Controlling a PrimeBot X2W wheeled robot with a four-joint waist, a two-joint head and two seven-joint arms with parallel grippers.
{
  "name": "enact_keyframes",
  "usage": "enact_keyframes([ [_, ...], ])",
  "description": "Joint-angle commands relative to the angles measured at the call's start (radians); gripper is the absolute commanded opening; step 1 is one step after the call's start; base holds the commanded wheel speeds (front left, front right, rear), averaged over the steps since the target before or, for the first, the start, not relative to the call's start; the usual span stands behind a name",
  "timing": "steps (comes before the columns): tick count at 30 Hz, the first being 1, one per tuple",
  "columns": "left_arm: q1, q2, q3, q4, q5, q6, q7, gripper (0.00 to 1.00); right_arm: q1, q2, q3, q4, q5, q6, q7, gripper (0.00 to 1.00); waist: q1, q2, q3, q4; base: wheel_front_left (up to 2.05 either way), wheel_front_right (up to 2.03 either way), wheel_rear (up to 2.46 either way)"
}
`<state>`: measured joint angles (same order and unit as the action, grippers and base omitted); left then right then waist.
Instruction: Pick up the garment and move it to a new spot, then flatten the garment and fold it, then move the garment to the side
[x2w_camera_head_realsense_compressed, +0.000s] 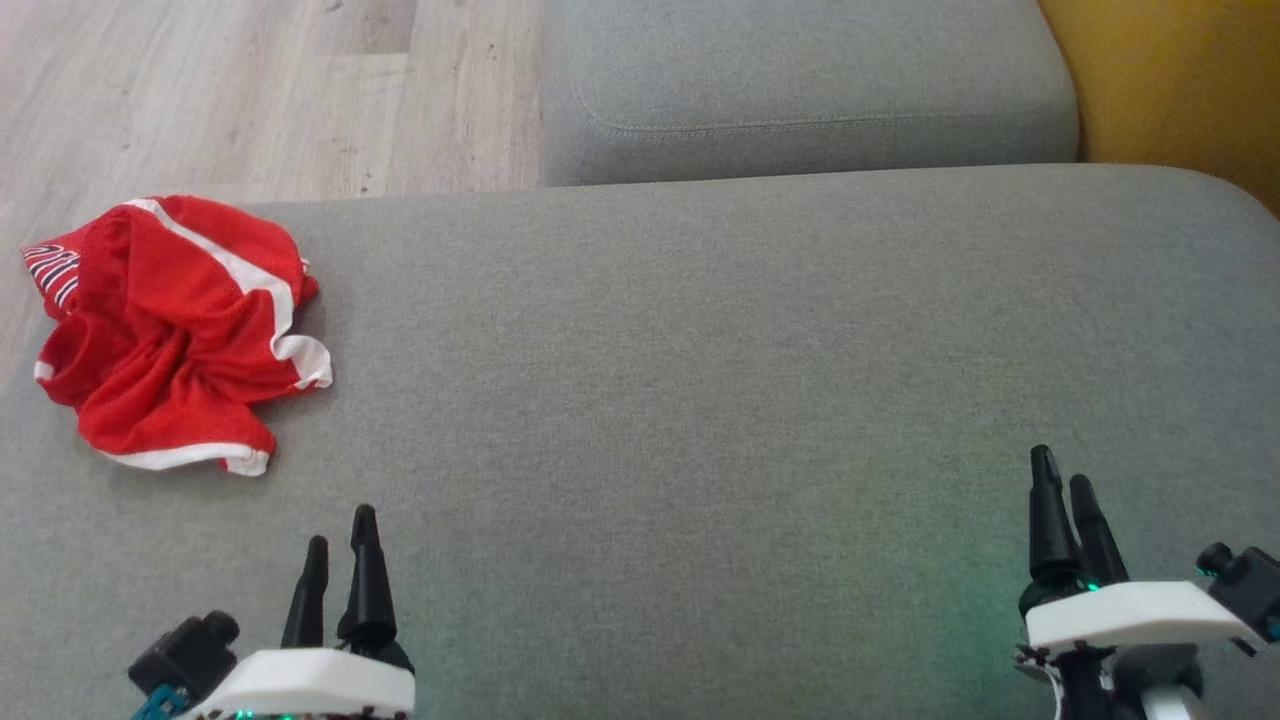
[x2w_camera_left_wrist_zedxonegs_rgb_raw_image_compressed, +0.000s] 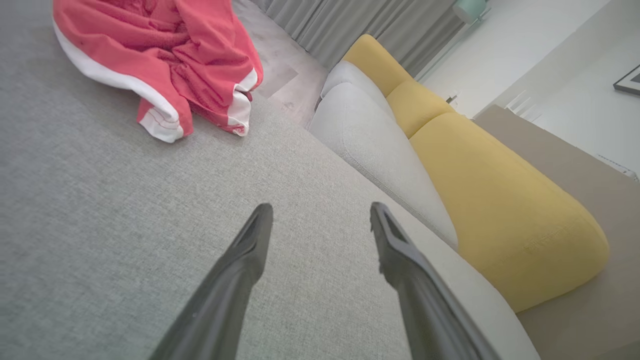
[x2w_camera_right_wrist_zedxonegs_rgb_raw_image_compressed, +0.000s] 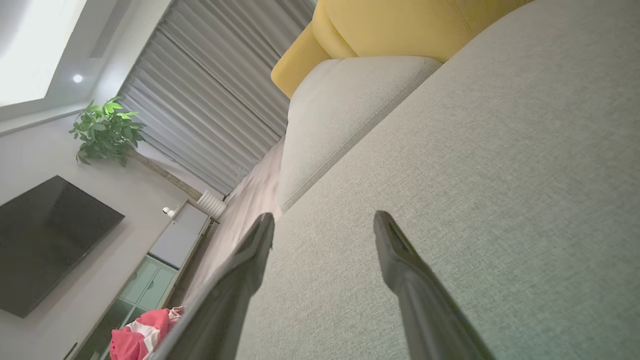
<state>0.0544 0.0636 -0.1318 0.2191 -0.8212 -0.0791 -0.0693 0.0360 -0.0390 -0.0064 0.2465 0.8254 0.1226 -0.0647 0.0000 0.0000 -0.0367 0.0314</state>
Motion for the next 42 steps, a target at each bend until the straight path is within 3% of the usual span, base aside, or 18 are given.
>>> enact_keyframes([
  [1, -0.026, 0.019, 0.007, -0.037, 0.034, 0.003, -0.012, 1.00, -0.013, -0.007, 0.018, -0.034, -0.035, 0.004, -0.016, 1.00, 0.0000, 0.0000, -0.001, 0.001, 0.00, 0.00, 0.00],
  [42, 0.028, 0.037, -0.049, -0.026, 0.459, 0.040, -0.130, 1.00, 0.021, -0.010, 0.105, -0.031, -0.544, 0.007, -0.134, 1.00, 0.0000, 0.0000, -0.035, 0.022, 0.00, 0.00, 0.00],
])
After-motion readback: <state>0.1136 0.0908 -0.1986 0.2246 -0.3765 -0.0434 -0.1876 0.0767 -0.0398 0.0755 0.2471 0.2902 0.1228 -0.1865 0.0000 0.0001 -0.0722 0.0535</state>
